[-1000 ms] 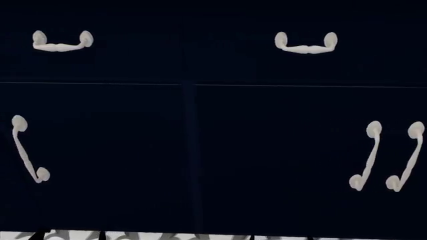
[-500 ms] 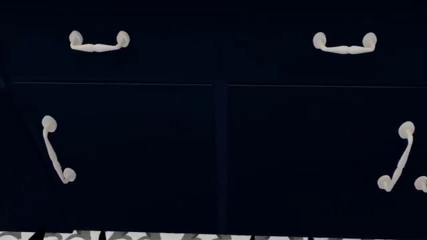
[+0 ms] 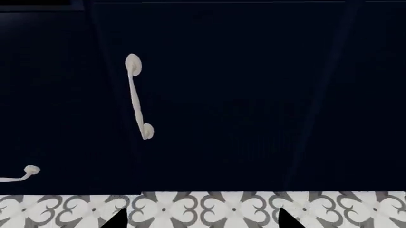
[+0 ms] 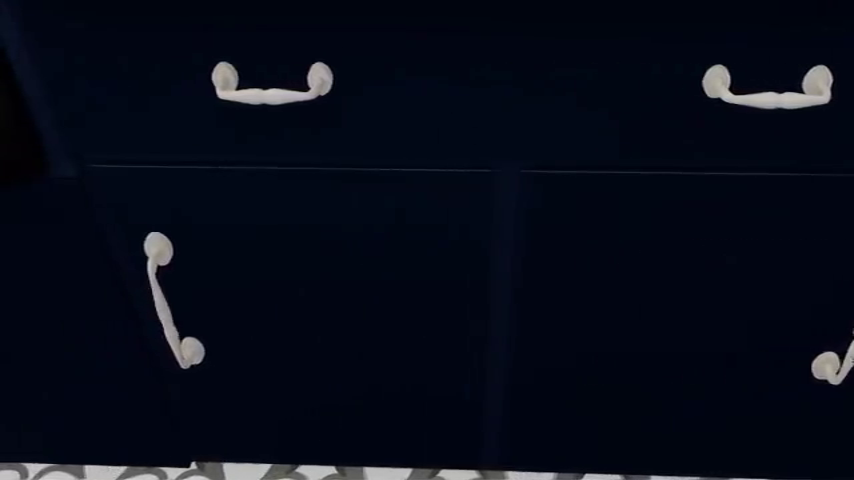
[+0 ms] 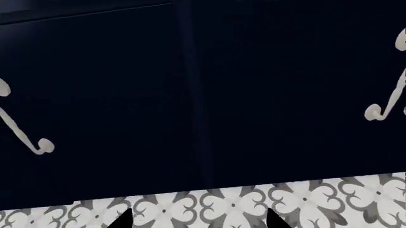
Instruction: Close the oven door
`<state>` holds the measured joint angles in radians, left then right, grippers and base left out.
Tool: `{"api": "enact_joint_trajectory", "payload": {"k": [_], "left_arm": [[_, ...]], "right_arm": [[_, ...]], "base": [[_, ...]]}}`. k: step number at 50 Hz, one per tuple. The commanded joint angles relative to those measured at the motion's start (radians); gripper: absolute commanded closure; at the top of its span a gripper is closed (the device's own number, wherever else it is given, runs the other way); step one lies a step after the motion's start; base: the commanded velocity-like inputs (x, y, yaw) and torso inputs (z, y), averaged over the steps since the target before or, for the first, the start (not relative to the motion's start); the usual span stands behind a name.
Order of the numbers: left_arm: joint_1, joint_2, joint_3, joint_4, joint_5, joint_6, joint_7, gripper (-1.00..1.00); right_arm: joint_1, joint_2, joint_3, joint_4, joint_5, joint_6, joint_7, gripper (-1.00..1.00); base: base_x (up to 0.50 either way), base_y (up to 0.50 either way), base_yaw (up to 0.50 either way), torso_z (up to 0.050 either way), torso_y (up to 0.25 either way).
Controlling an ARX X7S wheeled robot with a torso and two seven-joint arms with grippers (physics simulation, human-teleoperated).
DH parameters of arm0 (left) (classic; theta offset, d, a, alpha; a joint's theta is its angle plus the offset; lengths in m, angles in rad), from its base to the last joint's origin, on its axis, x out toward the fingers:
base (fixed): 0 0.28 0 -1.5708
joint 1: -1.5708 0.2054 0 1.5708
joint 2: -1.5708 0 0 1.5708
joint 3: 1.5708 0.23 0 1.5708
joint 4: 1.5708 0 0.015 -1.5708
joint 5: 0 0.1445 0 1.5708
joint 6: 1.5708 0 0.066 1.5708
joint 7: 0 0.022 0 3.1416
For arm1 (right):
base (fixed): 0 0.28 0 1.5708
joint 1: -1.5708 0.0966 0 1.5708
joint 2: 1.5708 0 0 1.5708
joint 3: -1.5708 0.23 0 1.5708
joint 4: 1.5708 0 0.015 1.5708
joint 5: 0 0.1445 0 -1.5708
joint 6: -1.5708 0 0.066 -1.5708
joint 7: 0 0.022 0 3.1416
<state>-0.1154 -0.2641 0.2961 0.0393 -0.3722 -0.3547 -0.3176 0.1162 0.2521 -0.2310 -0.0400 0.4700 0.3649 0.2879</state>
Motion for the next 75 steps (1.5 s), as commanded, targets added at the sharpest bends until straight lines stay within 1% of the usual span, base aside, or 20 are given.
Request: {"api": "enact_joint_trajectory", "payload": {"k": [1, 3, 4, 5, 6, 11, 12, 26, 29, 30, 33, 35, 37, 48, 51, 53, 56, 68, 69, 75], "left_arm": [[-0.055, -0.017, 0.018, -0.028, -0.064, -0.239, -0.019, -1.0], [-0.079, -0.017, -0.006, -0.008, -0.112, -0.335, -0.037, -1.0], [-0.072, -0.008, -0.001, -0.071, -0.094, -0.283, -0.022, -1.0], [-0.088, -0.011, -0.005, -0.065, -0.106, -0.337, -0.039, -1.0], [-0.083, -0.007, 0.006, -0.106, -0.089, -0.305, -0.027, -1.0], [-0.104, -0.014, -0.005, -0.055, -0.119, -0.393, -0.058, -1.0], [-0.093, -0.008, 0.002, -0.098, -0.104, -0.347, -0.043, -1.0], [-0.109, -0.007, 0.014, -0.118, -0.099, -0.358, -0.05, -1.0], [-0.119, -0.018, 0.003, -0.057, -0.124, -0.421, -0.071, -1.0], [-0.108, -0.01, 0.015, -0.11, -0.103, -0.36, -0.051, -1.0], [-0.109, -0.009, 0.017, -0.122, -0.099, -0.346, -0.046, -1.0], [-0.116, -0.018, 0.006, -0.061, -0.124, -0.409, -0.069, -1.0], [-0.109, -0.009, 0.02, -0.122, -0.098, -0.345, -0.05, -1.0], [-0.115, -0.018, 0.008, -0.077, -0.124, -0.393, -0.065, -1.0], [-0.113, -0.009, 0.02, -0.134, -0.104, -0.338, -0.045, -1.0], [-0.118, -0.019, 0.011, -0.076, -0.126, -0.396, -0.066, -1.0], [-0.115, -0.01, 0.025, -0.135, -0.104, -0.339, -0.044, -1.0], [-0.114, -0.012, 0.02, -0.13, -0.116, -0.342, -0.046, -1.0], [-0.119, -0.022, 0.008, -0.069, -0.14, -0.401, -0.069, -1.0], [-0.114, -0.013, 0.022, -0.134, -0.117, -0.336, -0.043, -1.0]], "right_arm": [[0.097, 0.001, 0.013, 0.068, 0.138, 0.232, -0.007, -1.0], [0.116, -0.007, 0.02, 0.101, 0.162, 0.277, 0.0, -1.0], [0.122, -0.012, 0.03, 0.118, 0.178, 0.29, 0.002, -1.0], [0.136, -0.017, 0.037, 0.154, 0.198, 0.326, 0.003, -1.0], [0.143, -0.018, 0.032, 0.169, 0.198, 0.336, 0.003, -1.0], [0.159, -0.024, -0.003, 0.24, 0.168, 0.324, -0.017, -1.0], [0.162, -0.024, -0.007, 0.248, 0.165, 0.324, -0.018, -1.0], [0.163, -0.027, -0.015, 0.296, 0.154, 0.28, -0.042, -1.0], [0.162, -0.026, -0.016, 0.292, 0.155, 0.278, -0.042, -1.0], [0.161, -0.026, -0.018, 0.291, 0.154, 0.277, -0.042, -1.0], [0.16, -0.026, -0.019, 0.289, 0.153, 0.272, -0.041, -1.0], [0.158, -0.025, -0.02, 0.285, 0.154, 0.272, -0.041, -1.0], [0.157, -0.024, -0.019, 0.284, 0.155, 0.271, -0.041, -1.0], [0.155, -0.023, -0.025, 0.284, 0.156, 0.263, -0.043, -1.0], [0.154, -0.023, -0.028, 0.283, 0.155, 0.263, -0.042, -1.0], [0.155, -0.023, -0.028, 0.284, 0.156, 0.262, -0.042, -1.0], [0.155, -0.022, -0.029, 0.284, 0.158, 0.261, -0.045, -1.0], [0.15, -0.017, -0.034, 0.275, 0.159, 0.259, -0.041, -1.0], [0.151, -0.017, -0.035, 0.275, 0.16, 0.258, -0.041, -1.0], [0.149, -0.016, -0.037, 0.273, 0.159, 0.252, -0.041, -1.0]], "base": [[0.0, 0.23, 0.0, 0.0, 0.0], [0.0, 0.23, 0.0, 0.0, 0.0], [0.0, 0.23, 0.0, 0.0, 0.0], [0.0, 0.23, 0.0, 0.0, 0.0], [0.0, 0.23, 0.0, 0.0, 0.0], [0.0, 0.15, 0.0, 0.0, 0.0], [0.0, 0.15, 0.0, 0.0, 0.0], [0.0, 0.21, 0.0, 0.0, 0.0], [0.0, 0.23, 0.0, 0.0, 0.0], [0.0, 0.22, 0.0, 0.0, 0.0], [0.0, 0.23, 0.0, 0.0, 0.0], [0.0, 0.23, 0.0, 0.0, 0.0], [0.0, 0.23, 0.0, 0.0, 0.0], [0.0, 0.23, 0.0, 0.0, 0.0], [0.0, 0.23, 0.0, 0.0, 0.0], [0.0, 0.23, 0.0, 0.0, 0.0], [0.0, 0.23, 0.0, 0.0, 0.0], [0.0, 0.23, 0.0, 0.0, 0.0], [0.0, 0.22, 0.0, 0.0, 0.0], [0.0, 0.23, 0.0, 0.0, 0.0]]}}
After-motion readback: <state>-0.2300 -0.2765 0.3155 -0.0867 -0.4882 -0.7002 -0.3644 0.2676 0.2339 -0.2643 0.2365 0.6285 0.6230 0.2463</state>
